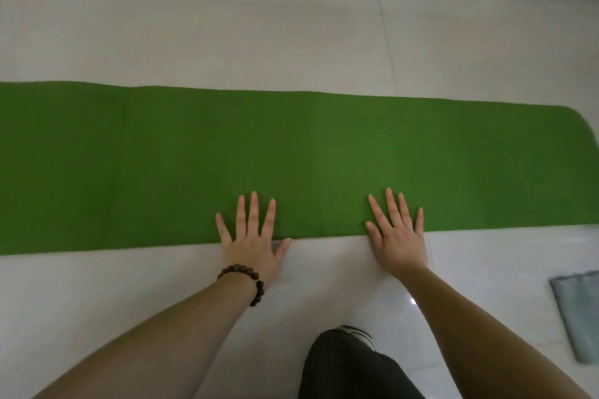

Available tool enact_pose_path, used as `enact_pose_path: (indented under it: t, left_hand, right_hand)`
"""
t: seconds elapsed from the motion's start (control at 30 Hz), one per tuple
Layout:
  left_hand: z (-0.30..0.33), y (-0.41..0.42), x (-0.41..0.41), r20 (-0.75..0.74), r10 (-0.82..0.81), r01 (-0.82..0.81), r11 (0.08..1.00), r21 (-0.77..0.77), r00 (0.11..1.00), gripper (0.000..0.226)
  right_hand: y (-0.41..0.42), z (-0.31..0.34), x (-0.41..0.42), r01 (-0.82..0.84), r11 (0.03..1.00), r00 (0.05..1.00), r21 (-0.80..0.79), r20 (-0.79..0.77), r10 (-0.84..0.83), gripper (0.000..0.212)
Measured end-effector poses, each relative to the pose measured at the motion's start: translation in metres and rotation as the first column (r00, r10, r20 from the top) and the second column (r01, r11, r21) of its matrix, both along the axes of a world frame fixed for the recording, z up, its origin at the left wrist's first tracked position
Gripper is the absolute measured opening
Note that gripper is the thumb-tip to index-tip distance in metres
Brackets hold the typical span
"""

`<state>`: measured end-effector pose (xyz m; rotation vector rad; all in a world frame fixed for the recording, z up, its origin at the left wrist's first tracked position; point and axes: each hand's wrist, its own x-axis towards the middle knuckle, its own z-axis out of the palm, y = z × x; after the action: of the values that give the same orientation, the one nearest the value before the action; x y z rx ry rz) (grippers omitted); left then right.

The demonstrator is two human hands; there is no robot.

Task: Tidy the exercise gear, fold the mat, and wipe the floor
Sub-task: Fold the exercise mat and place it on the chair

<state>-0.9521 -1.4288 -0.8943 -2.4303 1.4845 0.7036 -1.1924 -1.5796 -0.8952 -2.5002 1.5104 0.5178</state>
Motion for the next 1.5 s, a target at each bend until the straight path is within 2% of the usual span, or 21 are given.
enact_pose_path:
  t: [0.07, 0.17, 0.23, 0.33, 0.4, 0.47, 0.53, 0.6, 0.63, 0.67, 0.73, 0.8, 0.87, 0.97, 1.13, 1.2, 1.3, 1.37, 1.4, 1.43, 1.5]
  left_hand:
    - [0.005, -0.003, -0.007, -0.021, 0.028, -0.029, 0.998, -0.050, 0.999, 0.079]
    - [0.007, -0.019, -0.034, -0.038, -0.174, 0.162, 0.964, -0.211, 0.984, 0.073]
    - [0.008, -0.032, -0.047, -0.057, -0.278, 0.262, 0.945, -0.198, 0.959, 0.069]
    - [0.004, -0.039, -0.060, -0.064, -0.276, 0.268, 0.957, -0.111, 0.959, 0.076]
    - [0.005, -0.041, -0.065, -0.045, -0.256, 0.255, 0.966, -0.033, 0.966, 0.072]
    - [0.007, -0.045, -0.071, -0.030, -0.242, 0.243, 0.970, 0.017, 0.970, 0.066]
    - [0.011, -0.048, -0.076, -0.025, -0.238, 0.239, 0.970, 0.040, 0.971, 0.069]
    - [0.013, -0.048, -0.076, -0.026, -0.247, 0.248, 0.968, 0.043, 0.969, 0.070]
    - [0.013, -0.047, -0.074, -0.032, -0.252, 0.253, 0.967, 0.036, 0.967, 0.069]
    - [0.014, -0.047, -0.071, -0.037, -0.261, 0.262, 0.965, 0.026, 0.965, 0.068]
    - [0.015, -0.045, -0.064, -0.048, -0.282, 0.283, 0.959, 0.022, 0.958, 0.067]
    - [0.016, -0.045, -0.058, -0.075, -0.287, 0.289, 0.957, 0.020, 0.955, 0.067]
    - [0.017, -0.046, -0.055, -0.087, -0.296, 0.300, 0.953, 0.032, 0.951, 0.068]
    - [0.018, -0.048, -0.053, -0.081, -0.314, 0.318, 0.947, 0.044, 0.946, 0.072]
    - [0.019, -0.046, -0.047, -0.092, -0.329, 0.333, 0.943, 0.027, 0.940, 0.073]
    - [0.021, -0.043, -0.046, -0.084, -0.340, 0.342, 0.940, 0.009, 0.937, 0.072]
    - [0.023, -0.035, -0.046, -0.067, -0.337, 0.336, 0.942, -0.031, 0.939, 0.072]
    - [0.022, -0.028, -0.045, -0.034, -0.297, 0.295, 0.954, -0.053, 0.954, 0.072]
    - [0.022, -0.025, -0.044, -0.016, -0.260, 0.259, 0.964, -0.060, 0.965, 0.073]
    - [0.022, -0.023, -0.043, -0.001, -0.224, 0.223, 0.973, -0.057, 0.975, 0.074]
    - [0.022, -0.021, -0.039, 0.026, -0.189, 0.189, 0.982, -0.023, 0.982, 0.075]
  right_hand:
    - [-0.015, -0.001, -0.026, 0.220, 0.975, 0.976, -0.023, 0.005, -0.220, 0.057]
    - [-0.036, 0.002, -0.056, 0.507, 0.857, 0.860, -0.092, 0.127, -0.495, 0.058]
    - [-0.046, 0.003, -0.079, 0.538, 0.840, 0.838, -0.065, 0.142, -0.526, 0.057]
    - [-0.059, 0.004, -0.107, 0.472, 0.879, 0.867, 0.062, 0.144, -0.476, 0.056]
    - [-0.072, 0.011, -0.117, 0.543, 0.840, 0.793, 0.024, 0.314, -0.522, 0.057]
    - [-0.090, 0.025, -0.123, 0.757, 0.650, 0.514, 0.069, 0.551, -0.657, 0.063]
    - [-0.114, 0.039, -0.134, 0.895, 0.332, 0.060, 0.298, 0.657, -0.751, 0.072]
    - [-0.133, 0.046, -0.152, 0.851, 0.076, -0.339, 0.520, 0.654, -0.676, 0.072]
    - [-0.140, 0.050, -0.160, 0.788, 0.005, -0.477, 0.616, 0.615, -0.628, 0.068]
    - [-0.146, 0.053, -0.168, 0.710, -0.029, -0.576, 0.703, 0.557, -0.598, 0.062]
    - [-0.153, 0.061, -0.176, 0.546, 0.004, -0.700, 0.838, 0.458, -0.547, 0.054]
    - [-0.162, 0.072, -0.179, 0.506, 0.056, -0.724, 0.861, 0.459, -0.514, 0.058]
    - [-0.170, 0.090, -0.173, 0.536, 0.106, -0.707, 0.837, 0.514, -0.486, 0.059]
    - [-0.177, 0.122, -0.160, 0.638, 0.229, -0.606, 0.735, 0.663, -0.439, 0.038]
    - [-0.151, 0.151, -0.118, 0.612, 0.554, -0.406, 0.564, 0.826, -0.392, 0.033]
    - [-0.126, 0.138, -0.098, 0.593, 0.668, -0.187, 0.449, 0.884, -0.428, 0.035]
    - [-0.086, 0.097, -0.083, 0.451, 0.864, 0.281, 0.223, 0.883, -0.375, 0.051]
    - [-0.065, 0.063, -0.082, 0.206, 0.975, 0.697, 0.082, 0.687, -0.205, 0.077]
    - [-0.058, 0.048, -0.081, 0.072, 0.997, 0.853, 0.040, 0.515, -0.083, 0.082]
    - [-0.052, 0.035, -0.079, -0.021, 1.000, 0.940, 0.023, 0.342, 0.011, 0.081]
    - [-0.045, 0.027, -0.069, -0.060, 0.998, 0.991, 0.017, 0.125, 0.057, 0.077]
